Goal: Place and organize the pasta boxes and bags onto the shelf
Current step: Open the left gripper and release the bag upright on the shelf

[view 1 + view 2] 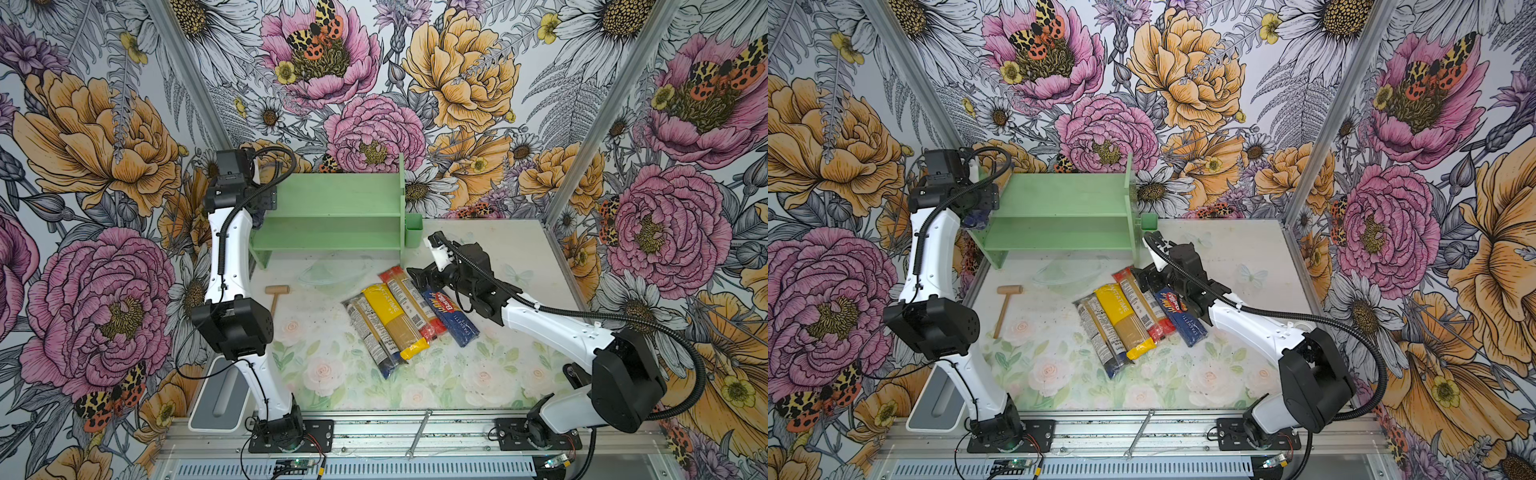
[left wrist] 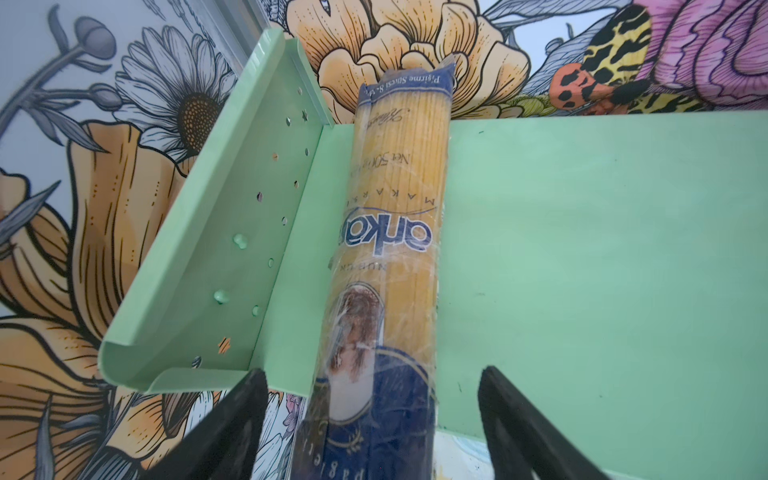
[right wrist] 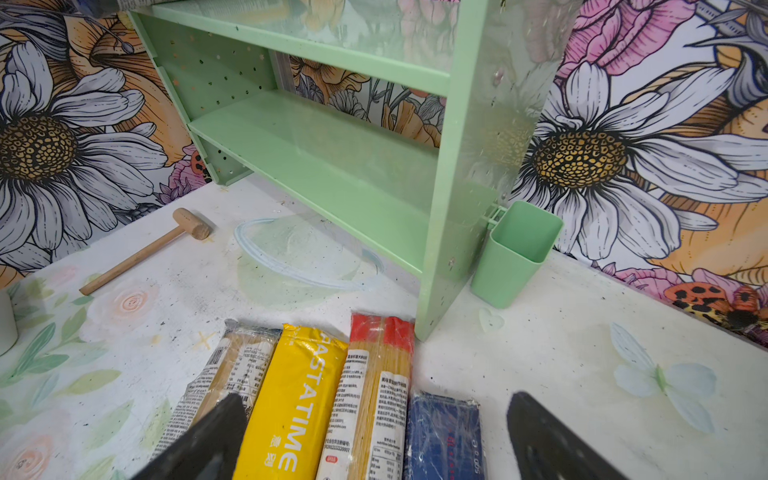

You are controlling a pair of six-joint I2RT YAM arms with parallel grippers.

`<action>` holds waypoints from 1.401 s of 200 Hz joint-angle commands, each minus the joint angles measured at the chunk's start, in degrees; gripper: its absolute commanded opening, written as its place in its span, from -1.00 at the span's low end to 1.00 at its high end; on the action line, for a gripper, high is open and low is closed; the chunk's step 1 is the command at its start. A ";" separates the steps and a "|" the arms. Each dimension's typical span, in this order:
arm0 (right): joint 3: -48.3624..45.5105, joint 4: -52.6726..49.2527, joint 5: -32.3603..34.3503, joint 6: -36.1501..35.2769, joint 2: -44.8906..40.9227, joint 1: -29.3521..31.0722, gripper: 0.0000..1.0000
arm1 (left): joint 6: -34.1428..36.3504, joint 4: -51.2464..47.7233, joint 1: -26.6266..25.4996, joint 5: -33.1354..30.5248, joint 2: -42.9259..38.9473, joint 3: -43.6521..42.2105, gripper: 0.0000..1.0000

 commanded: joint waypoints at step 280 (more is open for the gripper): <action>-8.38 -6.22 0.23 -0.26 -13.56 -0.41 0.99 | -15.19 1.15 -17.81 3.82 -28.51 -28.81 0.98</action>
